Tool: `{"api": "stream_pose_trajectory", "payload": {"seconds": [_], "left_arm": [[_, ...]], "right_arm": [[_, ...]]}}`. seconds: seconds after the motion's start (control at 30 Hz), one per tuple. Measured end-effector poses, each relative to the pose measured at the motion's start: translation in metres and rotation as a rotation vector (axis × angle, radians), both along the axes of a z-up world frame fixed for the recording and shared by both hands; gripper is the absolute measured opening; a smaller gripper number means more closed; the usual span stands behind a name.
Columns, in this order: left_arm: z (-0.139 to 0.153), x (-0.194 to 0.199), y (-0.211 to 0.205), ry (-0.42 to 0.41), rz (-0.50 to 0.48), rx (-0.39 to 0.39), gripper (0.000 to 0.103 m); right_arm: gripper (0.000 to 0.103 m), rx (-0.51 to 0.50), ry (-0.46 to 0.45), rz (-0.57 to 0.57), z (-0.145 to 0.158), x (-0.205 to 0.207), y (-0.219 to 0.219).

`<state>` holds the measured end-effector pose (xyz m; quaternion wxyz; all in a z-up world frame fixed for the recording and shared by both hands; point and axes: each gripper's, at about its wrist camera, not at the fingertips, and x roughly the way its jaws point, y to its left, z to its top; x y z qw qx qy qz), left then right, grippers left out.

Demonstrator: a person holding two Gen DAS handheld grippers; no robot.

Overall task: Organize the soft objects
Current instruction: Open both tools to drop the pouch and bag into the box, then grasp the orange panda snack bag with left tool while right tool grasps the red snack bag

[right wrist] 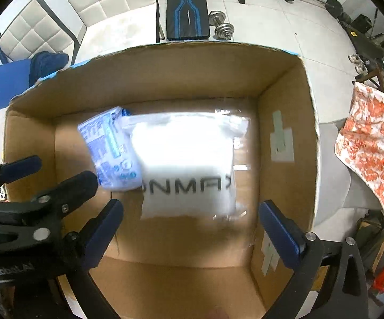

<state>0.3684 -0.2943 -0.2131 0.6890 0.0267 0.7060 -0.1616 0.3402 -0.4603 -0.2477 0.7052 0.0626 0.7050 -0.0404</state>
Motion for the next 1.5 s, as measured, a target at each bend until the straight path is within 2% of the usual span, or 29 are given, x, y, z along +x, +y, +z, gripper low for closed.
{"api": "stream_pose_trajectory", "payload": {"seconds": [0.37, 0.67, 0.77, 0.9, 0.97, 1.03, 1.13, 1.23, 1.33, 1.5], "left_arm": [[0.061, -0.060, 0.034, -0.200, 0.043, 0.021, 0.100], [0.106, -0.096, 0.057, -0.293, 0.086, -0.016, 0.100], [0.127, -0.105, 0.079, -0.328, 0.106, -0.045, 0.100], [0.166, -0.115, 0.126, -0.440, 0.162, -0.046, 0.100], [0.183, -0.120, 0.157, -0.507, 0.189, -0.006, 0.100], [0.189, -0.120, 0.184, -0.536, 0.206, 0.029, 0.100], [0.187, -0.112, 0.233, -0.535, 0.249, 0.091, 0.100], [0.173, -0.099, 0.278, -0.515, 0.307, 0.145, 0.100], [0.153, -0.087, 0.317, -0.471, 0.364, 0.170, 0.100], [0.107, -0.065, 0.361, -0.383, 0.414, 0.199, 0.100]], "right_arm": [[0.103, -0.029, -0.110, -0.015, 0.045, -0.060, 0.017], [0.103, -0.010, -0.189, -0.043, 0.093, -0.098, 0.032], [0.103, 0.018, -0.227, -0.072, 0.115, -0.115, 0.040], [0.103, 0.068, -0.293, -0.072, 0.150, -0.127, 0.072], [0.103, 0.098, -0.332, -0.056, 0.165, -0.129, 0.094], [0.103, 0.119, -0.365, -0.015, 0.179, -0.126, 0.125], [0.103, 0.157, -0.371, 0.048, 0.184, -0.111, 0.175], [0.103, 0.177, -0.356, 0.097, 0.177, -0.090, 0.222], [0.103, 0.181, -0.318, 0.146, 0.155, -0.061, 0.269], [0.103, 0.166, -0.213, 0.211, 0.101, -0.016, 0.332]]}}
